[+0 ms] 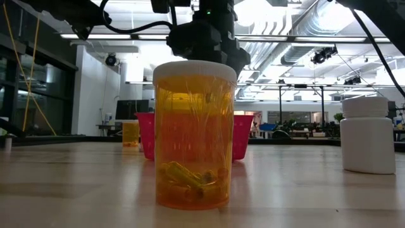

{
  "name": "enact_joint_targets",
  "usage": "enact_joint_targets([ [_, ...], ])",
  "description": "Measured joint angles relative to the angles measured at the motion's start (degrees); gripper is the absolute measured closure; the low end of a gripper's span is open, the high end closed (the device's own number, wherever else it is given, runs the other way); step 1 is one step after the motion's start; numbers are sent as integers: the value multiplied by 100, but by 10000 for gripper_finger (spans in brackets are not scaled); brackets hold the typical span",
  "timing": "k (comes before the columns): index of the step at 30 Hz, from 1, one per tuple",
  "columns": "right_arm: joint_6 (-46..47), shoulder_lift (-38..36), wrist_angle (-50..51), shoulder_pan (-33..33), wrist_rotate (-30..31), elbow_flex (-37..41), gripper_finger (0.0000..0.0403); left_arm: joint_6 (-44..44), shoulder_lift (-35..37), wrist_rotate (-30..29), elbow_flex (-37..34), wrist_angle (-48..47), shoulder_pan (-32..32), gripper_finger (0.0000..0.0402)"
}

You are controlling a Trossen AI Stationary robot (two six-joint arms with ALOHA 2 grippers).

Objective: Pick and place pill bottles into a basket
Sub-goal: Put the orange pill bottle into the red basket

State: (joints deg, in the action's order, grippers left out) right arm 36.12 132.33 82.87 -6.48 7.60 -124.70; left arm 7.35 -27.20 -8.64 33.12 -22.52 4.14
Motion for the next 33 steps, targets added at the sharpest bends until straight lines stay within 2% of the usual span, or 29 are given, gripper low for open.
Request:
enact_joint_targets([
  [20, 44, 0, -156, 24, 85, -2, 152, 0, 2, 4, 0, -2, 0, 298],
  [33, -232, 0, -369, 248, -189, -4, 152, 42, 2, 7, 0, 0, 0, 298],
])
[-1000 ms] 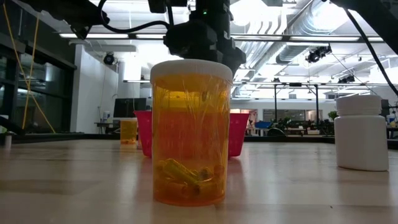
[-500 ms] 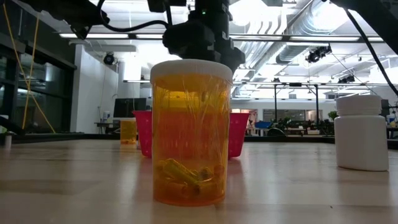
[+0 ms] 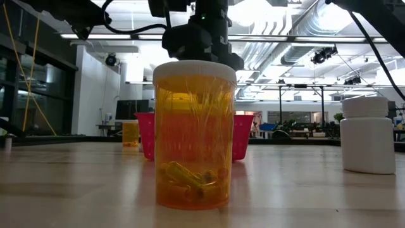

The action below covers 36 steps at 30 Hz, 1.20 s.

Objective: Pick and place pill bottles into a basket
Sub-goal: Put the orange pill bottle into the red basket

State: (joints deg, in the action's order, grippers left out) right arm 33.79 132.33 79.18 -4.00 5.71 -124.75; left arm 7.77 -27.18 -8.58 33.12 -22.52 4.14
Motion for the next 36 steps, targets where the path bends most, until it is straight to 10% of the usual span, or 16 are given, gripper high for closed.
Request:
enact_joint_targets([
  [36, -1441, -2, -437, 1013, -1835, -2, 135, 151, 0, -63, -2, 267, 0, 298],
])
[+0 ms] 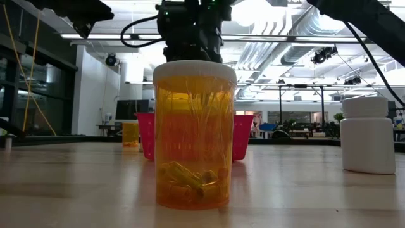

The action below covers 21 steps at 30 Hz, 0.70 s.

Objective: Pick and place pill bottles into a basket
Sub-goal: Put the orange pill bottle into the red basket

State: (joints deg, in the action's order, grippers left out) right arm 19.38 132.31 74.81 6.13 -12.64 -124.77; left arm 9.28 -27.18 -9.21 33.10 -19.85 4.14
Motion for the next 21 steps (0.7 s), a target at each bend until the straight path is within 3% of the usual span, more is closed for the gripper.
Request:
enact_joint_targets([
  [10, -367, 0, -279, 266, -34, 0, 55, 1, 26, -207, 0, -66, 0, 298],
  [21, -576, -2, -1046, 453, 8, 0, 47, 0, 389, -495, 0, -180, 0, 298],
])
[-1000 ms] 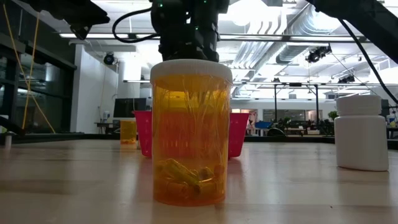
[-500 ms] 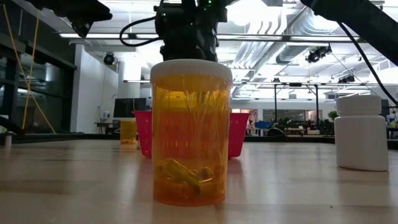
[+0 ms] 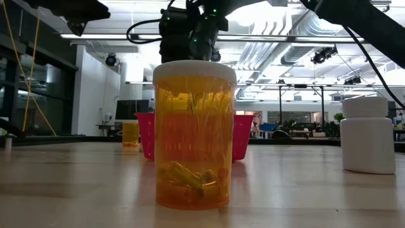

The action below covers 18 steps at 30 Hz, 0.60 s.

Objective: Pick and place pill bottles into a basket
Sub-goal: Put the orange pill bottle into the red basket

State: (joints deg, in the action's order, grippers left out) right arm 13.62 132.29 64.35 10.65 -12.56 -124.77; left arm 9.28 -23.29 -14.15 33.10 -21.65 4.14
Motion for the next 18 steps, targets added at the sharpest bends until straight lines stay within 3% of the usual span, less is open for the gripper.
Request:
enact_joint_targets([
  [5, 106, 81, -473, -6, -313, -3, 47, 2, -4, -7, 0, -150, 0, 298],
  [18, 143, 442, -779, -55, -449, -2, 47, 46, -4, -17, 0, -177, 0, 298],
])
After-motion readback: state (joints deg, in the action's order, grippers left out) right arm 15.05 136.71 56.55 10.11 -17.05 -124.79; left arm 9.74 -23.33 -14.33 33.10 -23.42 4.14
